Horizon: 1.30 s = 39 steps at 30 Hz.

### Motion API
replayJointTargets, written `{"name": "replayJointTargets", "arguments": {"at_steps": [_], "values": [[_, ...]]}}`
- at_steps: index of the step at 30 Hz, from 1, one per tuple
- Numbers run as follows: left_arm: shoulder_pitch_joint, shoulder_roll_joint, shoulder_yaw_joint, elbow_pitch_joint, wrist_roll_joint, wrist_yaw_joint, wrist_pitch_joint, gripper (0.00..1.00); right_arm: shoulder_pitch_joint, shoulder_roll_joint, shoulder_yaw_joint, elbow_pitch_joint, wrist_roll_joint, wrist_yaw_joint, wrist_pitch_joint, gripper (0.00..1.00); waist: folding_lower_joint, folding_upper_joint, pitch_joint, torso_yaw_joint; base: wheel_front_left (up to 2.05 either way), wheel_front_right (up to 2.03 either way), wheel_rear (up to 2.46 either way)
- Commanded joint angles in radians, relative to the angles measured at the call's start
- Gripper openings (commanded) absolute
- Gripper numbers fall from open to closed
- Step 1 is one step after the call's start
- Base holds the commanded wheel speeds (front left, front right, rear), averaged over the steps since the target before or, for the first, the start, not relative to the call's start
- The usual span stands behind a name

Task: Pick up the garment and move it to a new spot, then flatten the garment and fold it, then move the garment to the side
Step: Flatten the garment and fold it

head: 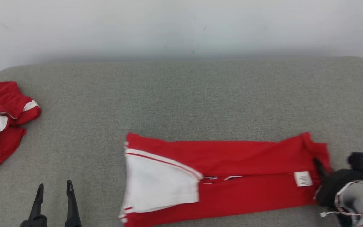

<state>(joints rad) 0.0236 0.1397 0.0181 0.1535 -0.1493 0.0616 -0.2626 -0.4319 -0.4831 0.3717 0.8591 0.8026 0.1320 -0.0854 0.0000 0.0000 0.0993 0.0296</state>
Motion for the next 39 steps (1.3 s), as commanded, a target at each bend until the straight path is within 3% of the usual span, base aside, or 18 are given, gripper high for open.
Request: {"name": "replayJointTargets", "arguments": {"at_steps": [1,6,10,16,28,33,39], "values": [[0.012,-0.006,0.004,0.003,0.016,-0.004,-0.003,1.0,-0.01,-0.036,-0.015,0.018,0.013,-0.003,-0.017,0.0,0.0,0.0,-0.01,-0.008,0.0,0.0,0.0],[0.006,-0.018,0.01,0.011,0.021,-0.016,-0.003,1.0,-0.017,-0.113,-0.04,0.051,0.041,-0.003,-0.042,0.0,0.0,0.0,-0.019,-0.022,0.0,0.0,0.0],[0.014,-0.023,0.021,0.016,0.022,-0.021,-0.003,1.0,-0.019,-0.121,-0.031,0.023,0.038,-0.003,-0.054,0.0,0.0,0.0,-0.026,-0.038,0.0,0.0,0.0],[0.029,-0.035,0.036,0.015,0.027,-0.025,-0.003,1.0,-0.013,-0.1,0.006,-0.115,0.042,-0.003,-0.044,0.0,0.0,0.0,-0.036,-0.072,0.0,0.0,0.0],[-0.001,-0.05,0.042,0.028,0.04,-0.043,-0.003,1.0,0.008,0.048,0.101,-0.473,0.08,-0.003,0.073,0.0,0.0,0.0,-0.033,-0.055,0.0,0.0,0.0],[-0.009,-0.059,0.044,0.034,0.04,-0.049,-0.003,1.0,-0.002,0.136,0.14,-0.52,0.06,-0.003,0.108,0.0,0.0,0.0,-0.025,-0.018,0.0,0.0,0.0],[-0.031,-0.069,0.034,0.055,0.043,-0.062,-0.003,1.0,-0.014,0.221,0.176,-0.488,0.024,-0.003,0.124,0.0,0.0,0.0,-0.01,0.042,0.0,0.0,0.0]]}}
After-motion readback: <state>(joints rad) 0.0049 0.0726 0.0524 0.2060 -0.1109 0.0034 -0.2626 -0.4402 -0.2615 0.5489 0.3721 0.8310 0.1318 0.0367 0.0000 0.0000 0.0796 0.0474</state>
